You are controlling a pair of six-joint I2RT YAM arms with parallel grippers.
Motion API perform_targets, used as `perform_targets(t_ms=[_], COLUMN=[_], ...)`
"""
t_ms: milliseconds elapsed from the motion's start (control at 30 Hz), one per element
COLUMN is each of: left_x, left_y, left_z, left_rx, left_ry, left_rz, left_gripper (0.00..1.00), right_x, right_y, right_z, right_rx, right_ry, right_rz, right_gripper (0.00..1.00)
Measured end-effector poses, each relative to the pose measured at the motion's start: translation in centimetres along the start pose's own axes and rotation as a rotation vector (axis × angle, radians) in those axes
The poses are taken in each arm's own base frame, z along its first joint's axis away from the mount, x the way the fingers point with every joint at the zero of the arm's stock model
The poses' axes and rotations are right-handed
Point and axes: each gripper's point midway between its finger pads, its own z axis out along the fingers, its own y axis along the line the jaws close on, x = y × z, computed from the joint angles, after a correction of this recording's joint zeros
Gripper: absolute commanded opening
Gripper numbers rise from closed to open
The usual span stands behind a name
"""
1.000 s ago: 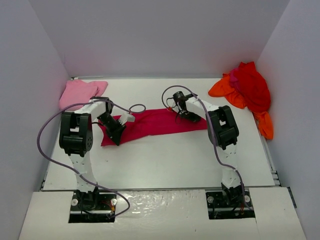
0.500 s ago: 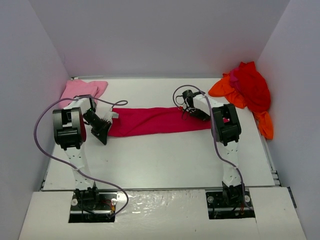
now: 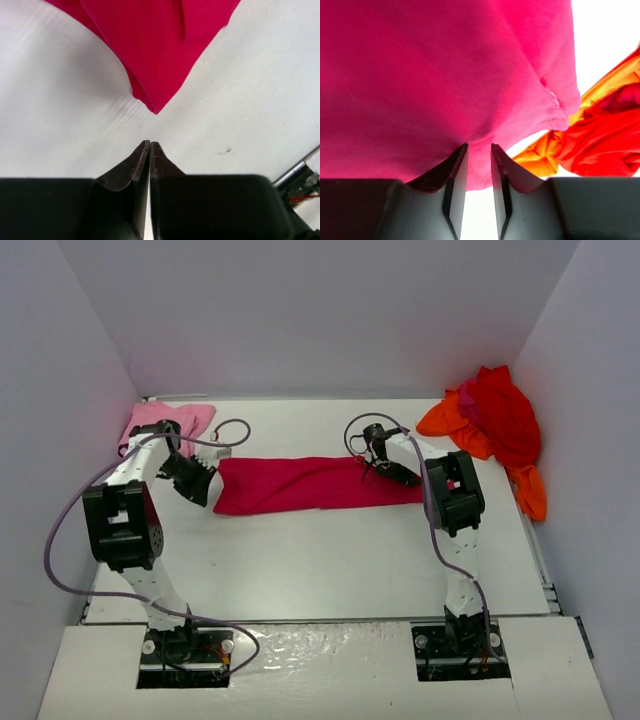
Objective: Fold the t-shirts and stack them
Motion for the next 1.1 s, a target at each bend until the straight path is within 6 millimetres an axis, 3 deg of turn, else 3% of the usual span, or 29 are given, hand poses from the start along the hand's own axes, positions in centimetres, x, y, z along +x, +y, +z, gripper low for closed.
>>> perform_targets(t_ms=[33,100,200,300,367,433,467,533,567,667,800,1100], left_x=[-1.1,-3.6,-7.7,-11.1,-12.0,-12.4,-12.4,-12.3,-12.2,-11.4,-10.7,-10.1], left_y=[-0.2,-0.8,-2.8,-5.0,-6.5,-7.5,-7.9,-8.1,-8.0,-7.5,-6.7,-7.4], left_z=[-1.2,-3.5,-6.0,-6.1,-5.0,-3.6,-2.7,-0.9,0.1,2.7,4.9,5.8], left_rx=[-0.042,-0.115,-0.179,-0.187,-0.16,-0.125,-0.108,-0.076,-0.062,-0.03,-0.018,-0.009], left_ry=[-0.034,-0.103,-0.189,-0.234,-0.224,-0.198,-0.182,-0.145,-0.122,-0.057,-0.005,0.035], left_rz=[0.029,0.085,0.174,0.253,0.281,0.298,0.298,0.29,0.282,0.255,0.23,0.245], left_gripper=[0.28,0.31,0.32,0.3,0.22,0.08,0.02,0.0,0.0,0.0,0.0,0.0], right_x=[-0.2,-0.5,-1.1,-1.4,-1.4,-1.4,-1.4,-1.3,-1.3,-1.6,-2.9,-4.9], right_y=[0.1,0.1,0.1,-0.2,-0.7,-1.2,-1.5,-1.8,-2.1,-3.3,-5.6,-6.4], right_z=[-0.2,-0.9,-2.2,-4.0,-5.1,-6.2,-6.6,-6.9,-6.9,-6.4,-4.1,2.5], right_rx=[-0.009,-0.024,-0.044,-0.052,-0.049,-0.037,-0.032,-0.026,-0.025,-0.018,0.002,-0.005], right_ry=[-0.015,-0.048,-0.105,-0.162,-0.195,-0.222,-0.231,-0.239,-0.24,-0.24,-0.226,-0.154], right_rz=[0.01,0.03,0.069,0.094,0.113,0.126,0.132,0.137,0.138,0.144,0.179,0.182], right_gripper=[0.39,0.48,0.48,0.48,0.47,0.4,0.31,0.05,0.0,0.0,0.0,0.0])
